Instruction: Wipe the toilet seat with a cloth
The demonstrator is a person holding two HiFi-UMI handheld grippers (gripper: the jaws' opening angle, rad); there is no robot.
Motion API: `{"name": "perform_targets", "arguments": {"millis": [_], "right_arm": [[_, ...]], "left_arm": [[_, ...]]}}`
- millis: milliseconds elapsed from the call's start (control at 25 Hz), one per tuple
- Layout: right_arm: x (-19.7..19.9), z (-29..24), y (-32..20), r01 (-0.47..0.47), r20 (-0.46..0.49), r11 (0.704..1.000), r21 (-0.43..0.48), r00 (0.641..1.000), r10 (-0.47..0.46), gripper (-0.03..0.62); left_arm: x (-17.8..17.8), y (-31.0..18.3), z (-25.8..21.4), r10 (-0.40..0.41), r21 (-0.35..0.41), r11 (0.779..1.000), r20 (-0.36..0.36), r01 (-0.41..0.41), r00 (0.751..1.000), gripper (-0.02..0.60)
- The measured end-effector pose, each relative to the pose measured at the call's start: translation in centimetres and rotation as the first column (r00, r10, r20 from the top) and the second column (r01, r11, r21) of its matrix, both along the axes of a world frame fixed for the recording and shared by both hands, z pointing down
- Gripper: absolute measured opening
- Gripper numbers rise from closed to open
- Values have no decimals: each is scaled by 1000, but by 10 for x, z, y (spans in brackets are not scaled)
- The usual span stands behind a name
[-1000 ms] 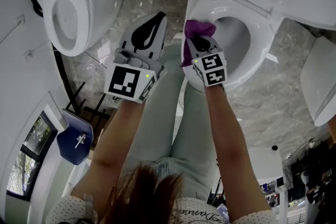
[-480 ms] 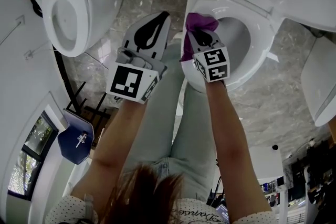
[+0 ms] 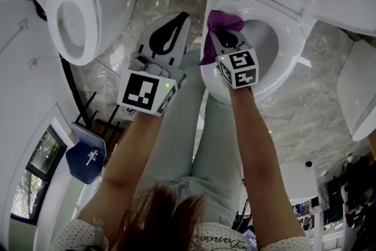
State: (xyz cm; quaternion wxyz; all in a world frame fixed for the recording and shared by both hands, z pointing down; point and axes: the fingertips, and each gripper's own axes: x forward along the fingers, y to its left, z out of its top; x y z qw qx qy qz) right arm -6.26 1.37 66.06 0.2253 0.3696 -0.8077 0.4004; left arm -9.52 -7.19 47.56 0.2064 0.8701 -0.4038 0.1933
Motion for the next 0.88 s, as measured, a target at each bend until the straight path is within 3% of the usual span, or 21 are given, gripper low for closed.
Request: {"name": "perform_targets", "arguments": {"millis": [880], "right_arm": [[20, -3, -30, -25, -4, 998, 59, 1000, 25, 52]], "left_arm": [[17, -6, 2, 25, 2, 1000, 11, -25, 1000, 11]]}}
